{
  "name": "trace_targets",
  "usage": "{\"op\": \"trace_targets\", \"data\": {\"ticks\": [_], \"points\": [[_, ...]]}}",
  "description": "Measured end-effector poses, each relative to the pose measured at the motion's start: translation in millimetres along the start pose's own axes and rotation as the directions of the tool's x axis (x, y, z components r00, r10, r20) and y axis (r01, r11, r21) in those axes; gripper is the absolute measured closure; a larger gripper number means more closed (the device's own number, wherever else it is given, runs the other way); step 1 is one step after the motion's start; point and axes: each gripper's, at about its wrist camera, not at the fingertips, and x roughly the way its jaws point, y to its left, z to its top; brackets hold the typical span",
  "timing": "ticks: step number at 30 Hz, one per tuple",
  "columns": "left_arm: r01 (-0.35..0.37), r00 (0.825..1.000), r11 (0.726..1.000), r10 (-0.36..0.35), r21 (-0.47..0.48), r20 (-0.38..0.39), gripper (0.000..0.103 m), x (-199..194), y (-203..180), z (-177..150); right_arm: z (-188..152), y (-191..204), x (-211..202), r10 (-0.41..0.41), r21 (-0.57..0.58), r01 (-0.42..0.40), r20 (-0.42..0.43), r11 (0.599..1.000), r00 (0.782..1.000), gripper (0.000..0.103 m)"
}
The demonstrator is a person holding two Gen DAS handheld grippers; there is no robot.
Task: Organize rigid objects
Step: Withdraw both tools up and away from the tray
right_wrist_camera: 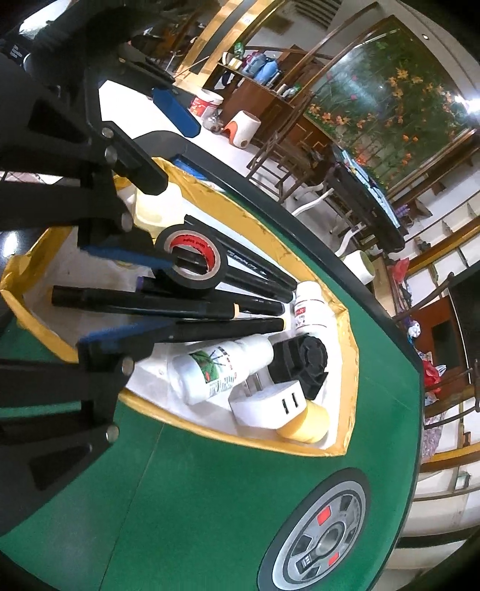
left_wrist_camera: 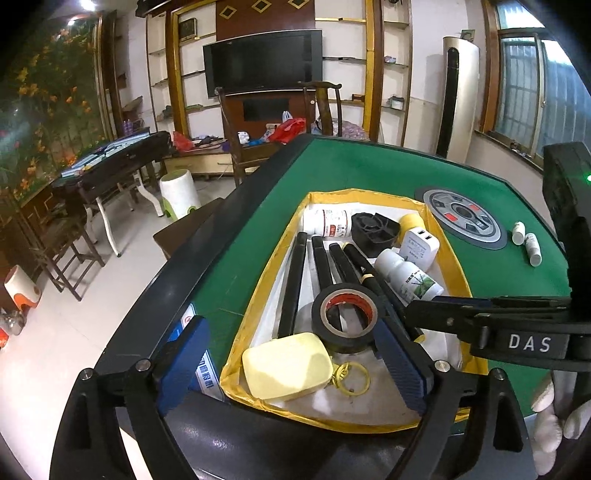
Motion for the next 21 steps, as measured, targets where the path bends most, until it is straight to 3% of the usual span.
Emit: {"op": "trace_targets", "data": {"ticks": [16, 18, 21], "points": [[-0.02, 1.0, 0.996, 0.019, 0.087, 0.006, 0.01, -13, -37, 1, -15, -35, -33, 0.063, 0.059, -0.067, 0.063, 0.996, 0.996, 0.064], [-0.02, 1.0, 0.994, 0.02, 0.103, 0.005, 0.01, -13, -44, 1, -17, -40, -40, 0.048, 0.06, -0.053, 0.079, 0.997, 0.996, 0.058], [-0.021, 1.0, 0.991, 0.021, 0.135, 0.002, 0.01, -14, -57, 1, -21, -54, -51, 0.047, 0.084, -0.055, 0.1, 0.995, 0.994, 0.056]]}}
